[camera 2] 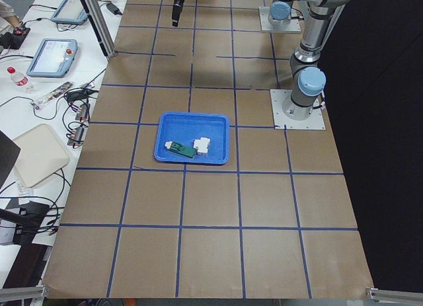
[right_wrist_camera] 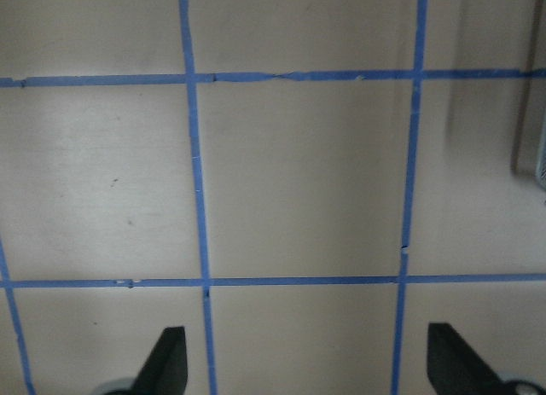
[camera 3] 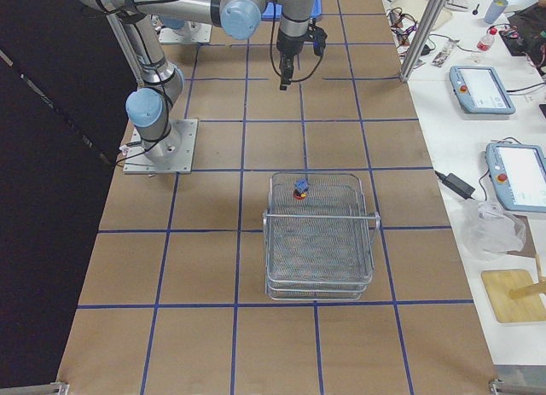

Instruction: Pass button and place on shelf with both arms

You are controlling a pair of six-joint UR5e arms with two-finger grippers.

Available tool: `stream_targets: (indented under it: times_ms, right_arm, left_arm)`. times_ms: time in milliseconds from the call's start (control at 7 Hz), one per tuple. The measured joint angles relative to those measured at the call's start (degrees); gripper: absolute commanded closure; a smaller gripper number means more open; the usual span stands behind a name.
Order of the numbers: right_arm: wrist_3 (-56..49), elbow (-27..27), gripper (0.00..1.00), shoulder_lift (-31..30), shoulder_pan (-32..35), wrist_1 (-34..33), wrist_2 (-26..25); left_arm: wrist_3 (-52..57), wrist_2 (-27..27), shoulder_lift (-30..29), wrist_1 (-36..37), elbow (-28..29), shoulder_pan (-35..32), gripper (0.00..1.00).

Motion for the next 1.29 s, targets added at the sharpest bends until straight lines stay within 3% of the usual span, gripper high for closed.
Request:
stream_targets:
  times_ms: [286, 429, 1286]
  right_arm:
    - [10.67, 2.43, 0.00, -1.43, 9.01, -3.00, 0.18]
    - [11.85, 2.61, 0.00, -1.71, 10.35, -3.18, -0.05]
    - [13.10, 2.79, 0.00, -4.45, 8.21, -0.60, -0.39]
  left_arm:
    - [-0.02, 0.01, 0.00, -0.03, 0.00, -0.03, 0.00]
    - [-0.02, -0.01, 0.00, -0.03, 0.00, -0.02, 0.00]
    - [-10.45, 1.17, 0.79, -0.48, -0.06, -0.17, 0.00]
